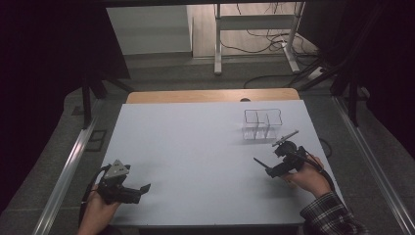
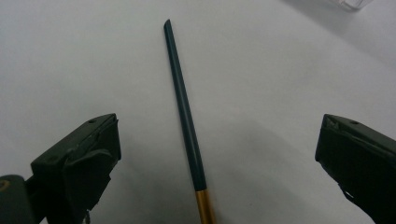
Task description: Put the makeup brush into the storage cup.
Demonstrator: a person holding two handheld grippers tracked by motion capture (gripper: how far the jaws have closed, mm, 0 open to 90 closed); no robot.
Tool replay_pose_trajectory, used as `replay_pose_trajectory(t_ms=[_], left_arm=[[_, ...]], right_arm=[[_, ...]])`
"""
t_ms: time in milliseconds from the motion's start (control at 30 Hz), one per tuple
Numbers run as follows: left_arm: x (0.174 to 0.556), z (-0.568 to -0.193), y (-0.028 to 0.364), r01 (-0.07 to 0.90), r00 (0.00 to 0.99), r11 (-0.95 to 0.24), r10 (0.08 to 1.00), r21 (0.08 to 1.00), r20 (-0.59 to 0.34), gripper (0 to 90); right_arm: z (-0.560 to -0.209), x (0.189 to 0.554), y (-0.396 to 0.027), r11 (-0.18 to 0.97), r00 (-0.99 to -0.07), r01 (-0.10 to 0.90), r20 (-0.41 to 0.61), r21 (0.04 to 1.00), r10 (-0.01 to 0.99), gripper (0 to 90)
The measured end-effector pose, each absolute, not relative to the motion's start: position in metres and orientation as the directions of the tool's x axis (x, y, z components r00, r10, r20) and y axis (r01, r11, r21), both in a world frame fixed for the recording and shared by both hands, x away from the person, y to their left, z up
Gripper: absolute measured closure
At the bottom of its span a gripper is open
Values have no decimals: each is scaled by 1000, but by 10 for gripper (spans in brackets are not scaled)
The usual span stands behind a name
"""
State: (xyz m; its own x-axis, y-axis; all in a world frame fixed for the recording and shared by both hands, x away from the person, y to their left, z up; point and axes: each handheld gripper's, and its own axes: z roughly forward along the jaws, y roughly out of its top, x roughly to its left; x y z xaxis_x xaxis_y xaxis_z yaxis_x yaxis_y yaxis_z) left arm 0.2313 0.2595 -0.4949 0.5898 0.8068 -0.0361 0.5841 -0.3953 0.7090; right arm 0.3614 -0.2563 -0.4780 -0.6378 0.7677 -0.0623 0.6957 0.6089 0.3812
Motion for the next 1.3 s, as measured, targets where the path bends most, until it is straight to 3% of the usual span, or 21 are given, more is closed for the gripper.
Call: replay_pose_trajectory(t_ms=[333, 633, 733, 900, 933, 967, 1300], left_arm=[[231, -495, 259, 588, 589, -392, 807, 708, -42, 0], [231, -495, 260, 579, 592, -386, 805, 719, -45, 0], [230, -495, 261, 569, 595, -387, 803, 725, -39, 1], [230, -495, 264, 570, 589, -361, 806, 738, -60, 5], [230, -495, 264, 570, 589, -361, 806, 738, -60, 6], [230, -494, 265, 571, 583, -350, 810, 742, -67, 6], [232, -493, 265, 590, 571, -289, 809, 754, -137, 1]], right_arm=[[-495, 358, -261, 612, -637, 707, -58, 354, 769, 44], [-501, 357, -262, 625, -649, 712, -40, 320, 760, 155], [-498, 355, -261, 630, -653, 711, -40, 312, 757, 291], [-491, 355, -259, 648, -666, 711, -33, 273, 745, 690], [-491, 355, -259, 648, -666, 711, -33, 273, 745, 690], [-491, 355, -258, 659, -678, 706, -21, 260, 735, 833], [-490, 354, -260, 655, -680, 705, -3, 270, 733, 840]])
